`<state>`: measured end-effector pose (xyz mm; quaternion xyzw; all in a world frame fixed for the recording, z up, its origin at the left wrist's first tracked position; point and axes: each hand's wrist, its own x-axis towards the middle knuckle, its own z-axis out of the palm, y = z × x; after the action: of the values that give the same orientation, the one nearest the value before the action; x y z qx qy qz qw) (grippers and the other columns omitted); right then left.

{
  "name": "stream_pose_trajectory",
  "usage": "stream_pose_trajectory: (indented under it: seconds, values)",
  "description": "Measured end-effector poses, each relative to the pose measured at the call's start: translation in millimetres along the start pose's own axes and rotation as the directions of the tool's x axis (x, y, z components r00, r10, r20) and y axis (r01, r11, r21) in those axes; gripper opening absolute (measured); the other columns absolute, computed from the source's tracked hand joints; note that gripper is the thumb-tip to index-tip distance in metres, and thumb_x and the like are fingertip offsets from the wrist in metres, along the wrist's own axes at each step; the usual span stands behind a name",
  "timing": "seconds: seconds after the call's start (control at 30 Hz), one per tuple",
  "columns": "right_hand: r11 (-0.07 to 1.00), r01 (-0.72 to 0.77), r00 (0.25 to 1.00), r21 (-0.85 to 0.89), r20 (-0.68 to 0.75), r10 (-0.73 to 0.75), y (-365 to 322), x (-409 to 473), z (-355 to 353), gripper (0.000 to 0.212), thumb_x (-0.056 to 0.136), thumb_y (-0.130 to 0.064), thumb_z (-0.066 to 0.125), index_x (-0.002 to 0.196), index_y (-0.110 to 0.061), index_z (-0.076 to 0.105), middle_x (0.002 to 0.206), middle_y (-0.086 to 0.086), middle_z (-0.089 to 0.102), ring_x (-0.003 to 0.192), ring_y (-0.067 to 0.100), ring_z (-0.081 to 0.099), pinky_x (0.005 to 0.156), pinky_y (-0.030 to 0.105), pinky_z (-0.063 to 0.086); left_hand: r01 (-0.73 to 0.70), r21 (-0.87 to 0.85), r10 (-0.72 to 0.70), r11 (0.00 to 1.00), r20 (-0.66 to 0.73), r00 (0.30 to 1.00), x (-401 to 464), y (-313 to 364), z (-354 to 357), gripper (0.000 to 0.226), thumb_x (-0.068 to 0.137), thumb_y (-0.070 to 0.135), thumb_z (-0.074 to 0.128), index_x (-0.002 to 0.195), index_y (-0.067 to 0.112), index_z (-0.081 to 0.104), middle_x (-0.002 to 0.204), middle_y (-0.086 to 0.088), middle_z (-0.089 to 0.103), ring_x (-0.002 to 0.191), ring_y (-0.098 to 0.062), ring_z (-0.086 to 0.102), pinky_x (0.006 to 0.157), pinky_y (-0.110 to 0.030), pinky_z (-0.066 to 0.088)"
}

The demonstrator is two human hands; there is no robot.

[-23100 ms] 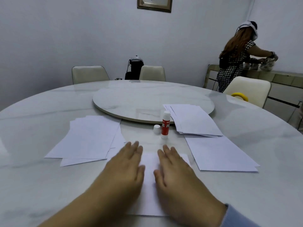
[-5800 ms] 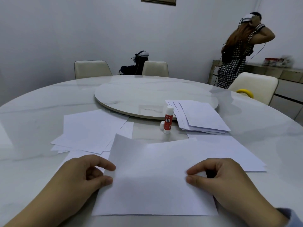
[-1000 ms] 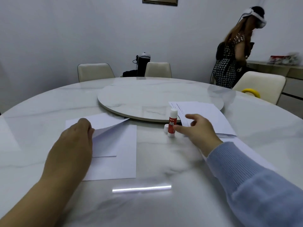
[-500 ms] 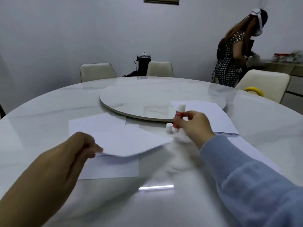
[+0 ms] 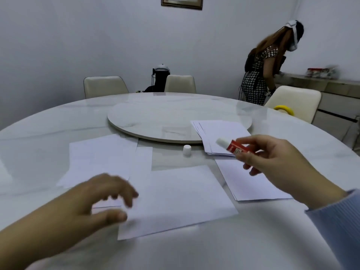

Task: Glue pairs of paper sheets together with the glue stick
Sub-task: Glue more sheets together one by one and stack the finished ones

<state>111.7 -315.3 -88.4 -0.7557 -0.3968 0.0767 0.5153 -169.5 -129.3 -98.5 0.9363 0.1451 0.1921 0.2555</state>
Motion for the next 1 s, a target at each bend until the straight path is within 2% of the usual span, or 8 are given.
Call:
stream_pose_trajectory:
  seconds: [0.07,0.13,0.2,0.3,0.5,0.67,0.8,1.0]
  values:
    - [1.0,-0.019,0.997,-0.011,-0.079,0.018,2,-5,6,0.021,0.07,-0.023,0.083,0.087,-0.026,0.071,0.067,-0.005,0.069,0.054,0.007,0.062,0.049,0.013,0.047,0.059,-0.044,-0.06,0.997,-0.018,0.998,23,8,14,0.044,0.076,0.077,0.033,0.1,0.049,0.057,0.11,0.03,0.057,0.107,0.006,0.048,0.087,-0.019,0.04]
    - [0.999,-0.043,0.987,-0.004,-0.158,0.042,4,-5,16,0.024,0.061,-0.026,0.088,0.079,-0.025,0.073,0.062,-0.007,0.067,0.053,0.005,0.059,0.048,0.015,0.045,0.097,0.092,-0.096,0.991,-0.015,0.995,53,17,44,0.047,0.083,0.069,0.029,0.118,0.044,0.05,0.124,0.032,0.045,0.122,0.008,0.034,0.099,-0.017,0.031]
    - [0.996,-0.062,0.973,0.07,-0.218,0.076,6,0,27,0.024,0.059,-0.024,0.09,0.076,-0.023,0.073,0.064,-0.009,0.068,0.055,0.001,0.06,0.051,0.017,0.047,0.091,0.232,-0.105,0.969,0.049,0.993,80,27,83,0.06,0.091,0.06,0.031,0.145,0.032,0.027,0.153,0.012,0.021,0.142,-0.008,0.012,0.112,-0.026,0.014]
    - [0.985,-0.048,0.957,0.167,-0.274,0.093,6,11,38,0.017,0.07,-0.023,0.084,0.079,-0.024,0.069,0.068,-0.008,0.069,0.055,-0.003,0.062,0.057,0.022,0.048,0.08,0.368,-0.18,0.926,0.246,0.953,97,28,117,0.066,0.095,0.058,0.026,0.15,0.036,-0.001,0.159,0.006,-0.011,0.145,-0.016,-0.013,0.118,-0.039,-0.006]
    - [0.975,-0.025,0.986,0.221,-0.154,0.06,14,15,54,0.009,0.091,-0.021,0.064,0.09,-0.015,0.058,0.071,0.007,0.071,0.056,0.02,0.068,0.055,0.029,0.056,0.019,0.342,-0.093,0.94,0.204,0.974,74,15,111,0.062,0.089,0.062,0.033,0.145,0.039,0.021,0.148,0.016,0.02,0.136,-0.007,0.016,0.112,-0.029,0.016]
    - [0.997,0.033,0.997,0.074,-0.065,-0.029,23,15,72,0.012,0.094,-0.023,0.06,0.089,-0.014,0.053,0.074,0.005,0.07,0.055,0.012,0.063,0.056,0.026,0.053,0.018,0.464,-0.158,0.886,0.265,0.951,70,13,117,0.072,0.092,0.062,0.018,0.149,0.03,-0.012,0.156,0.011,-0.02,0.142,-0.009,-0.023,0.118,-0.037,-0.01]
    - [0.997,0.064,0.998,-0.054,-0.004,-0.064,26,16,79,0.01,0.094,-0.022,0.059,0.091,-0.015,0.051,0.078,-0.001,0.067,0.061,-0.001,0.063,0.056,0.014,0.048,0.03,0.47,-0.188,0.882,0.293,0.938,72,12,116,0.072,0.093,0.061,0.016,0.149,0.028,-0.015,0.156,0.01,-0.022,0.142,-0.008,-0.023,0.117,-0.039,-0.011]
    - [0.969,0.119,0.991,-0.215,0.087,-0.103,13,-1,66,0.016,0.093,-0.03,0.057,0.087,-0.016,0.051,0.076,-0.006,0.066,0.062,-0.001,0.06,0.061,0.022,0.041,0.03,0.471,-0.206,0.881,0.326,0.923,74,13,115,0.065,0.096,0.055,0.013,0.148,0.03,-0.017,0.155,0.01,-0.024,0.141,-0.009,-0.024,0.118,-0.04,-0.011]
